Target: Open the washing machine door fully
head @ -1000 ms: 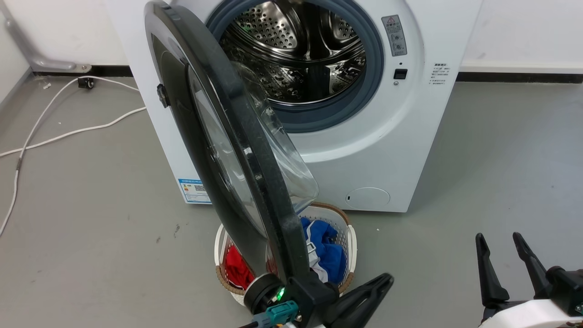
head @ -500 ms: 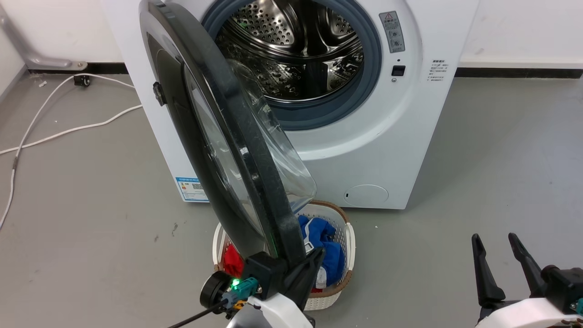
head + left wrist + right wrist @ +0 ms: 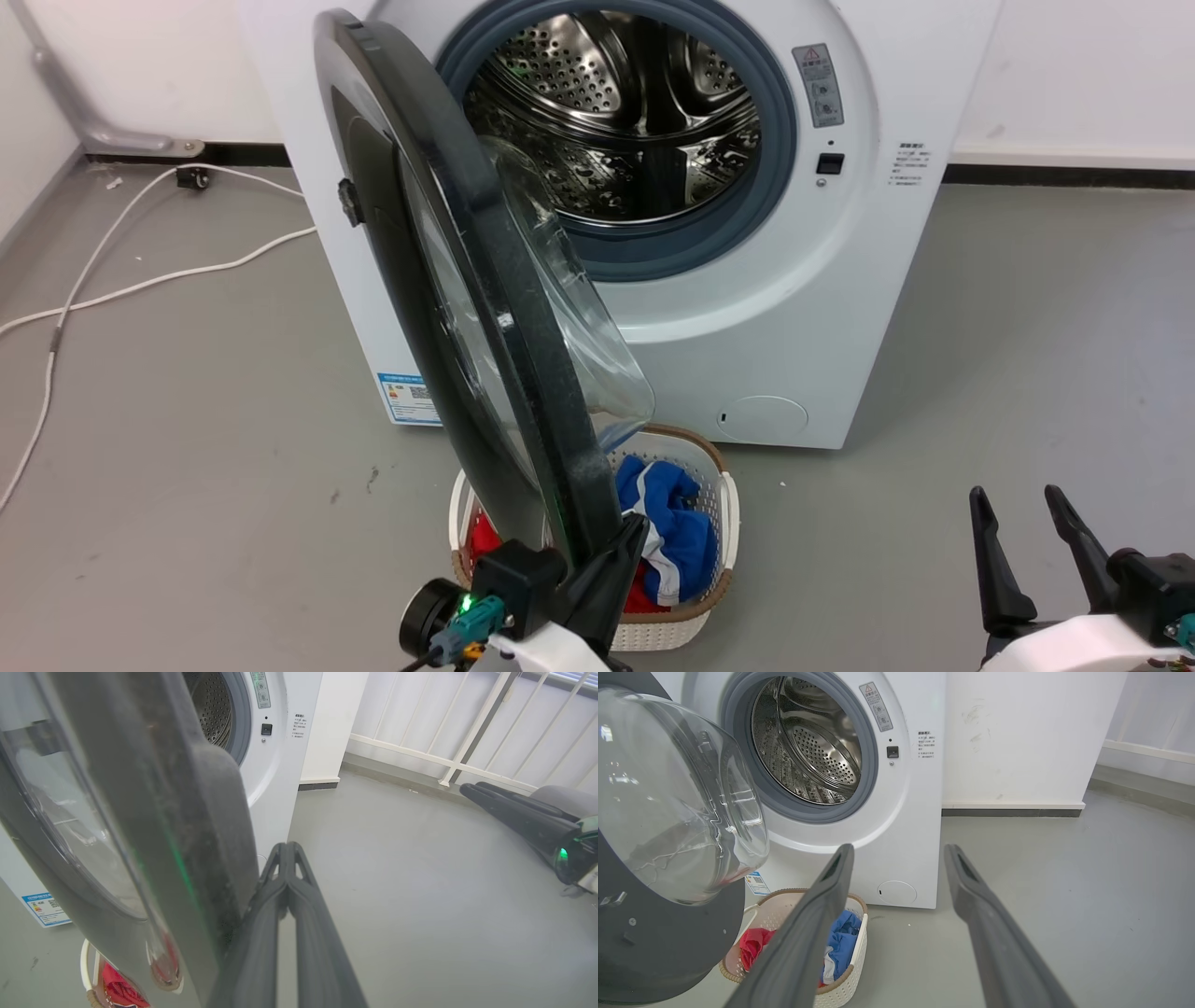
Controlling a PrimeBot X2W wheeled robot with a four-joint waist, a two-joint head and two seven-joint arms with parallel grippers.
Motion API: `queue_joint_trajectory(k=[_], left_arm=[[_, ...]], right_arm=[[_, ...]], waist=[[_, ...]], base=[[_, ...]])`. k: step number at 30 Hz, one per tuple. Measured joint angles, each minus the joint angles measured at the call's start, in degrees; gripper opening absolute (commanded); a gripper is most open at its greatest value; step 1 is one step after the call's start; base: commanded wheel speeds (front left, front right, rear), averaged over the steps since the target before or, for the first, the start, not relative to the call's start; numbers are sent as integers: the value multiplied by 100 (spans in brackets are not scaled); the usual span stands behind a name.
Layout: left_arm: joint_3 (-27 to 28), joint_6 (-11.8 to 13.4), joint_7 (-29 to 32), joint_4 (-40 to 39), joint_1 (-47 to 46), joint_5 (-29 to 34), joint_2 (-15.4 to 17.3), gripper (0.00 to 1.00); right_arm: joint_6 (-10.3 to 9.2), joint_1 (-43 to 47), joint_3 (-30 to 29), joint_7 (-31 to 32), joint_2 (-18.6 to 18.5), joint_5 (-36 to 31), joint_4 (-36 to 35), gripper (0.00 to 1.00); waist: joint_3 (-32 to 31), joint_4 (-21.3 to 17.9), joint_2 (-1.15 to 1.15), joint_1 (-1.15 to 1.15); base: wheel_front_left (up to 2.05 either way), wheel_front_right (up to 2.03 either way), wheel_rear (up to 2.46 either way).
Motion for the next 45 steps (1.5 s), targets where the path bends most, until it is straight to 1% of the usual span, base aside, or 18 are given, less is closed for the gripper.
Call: queue_joint_trajectory(k=[8,11,14,18,23,26,30,36,37,41,44,45], left_arm=[[119,211,-49,-78,341,-91,58,0],[199,276,-55,-129,396,-103,141,0],[311,394,-71,-200,427,-103,211,0],[564,567,-145,-279,464,-141,348,0],[873,776,-255,-352,593,-255,415,0],[1223,906,-348,-376,664,-375,573,0],[1708,1012,-478,-391,675,-566,769,0],[2351,1055,-583,-201,655,-838,1148,0],[2528,1004,-613,-21,600,-933,1296,0],[2781,914,-636,327,411,-1079,1480,0],[3007,875,-646,692,189,-1174,1678,0],[3007,875,-646,692,189,-1174,1678,0]], right_arm=[[0,3,-78,-73,0,89,109,100],[0,1,-79,-87,0,107,132,100],[0,2,-123,-114,1,112,130,100],[0,3,-174,-116,1,121,135,100],[0,8,-231,-142,1,116,112,100],[0,9,-233,-137,1,99,69,100],[0,2,-223,-105,2,47,23,100],[0,-3,-218,-52,2,-38,-118,100],[0,-19,-214,-15,1,-67,-163,100],[0,-66,-182,47,3,-125,-260,100],[0,-79,-170,105,3,-142,-316,100],[0,-79,-170,105,3,-142,-316,100]], waist=[[-110,274,0,0],[-127,404,0,0],[-129,545,0,0],[-119,786,0,0],[-110,1152,0,0],[-105,1362,0,0],[-79,1580,0,0],[9,1704,0,0],[50,1704,0,0],[147,1665,0,0],[228,1604,0,0],[228,1604,0,0]], base=[[0,0,0],[0,0,0],[0,0,0],[0,0,0],[0,0,0],[0,0,0],[0,0,0],[0,0,0],[0,0,0],[0,0,0],[0,0,0],[0,0,0]])
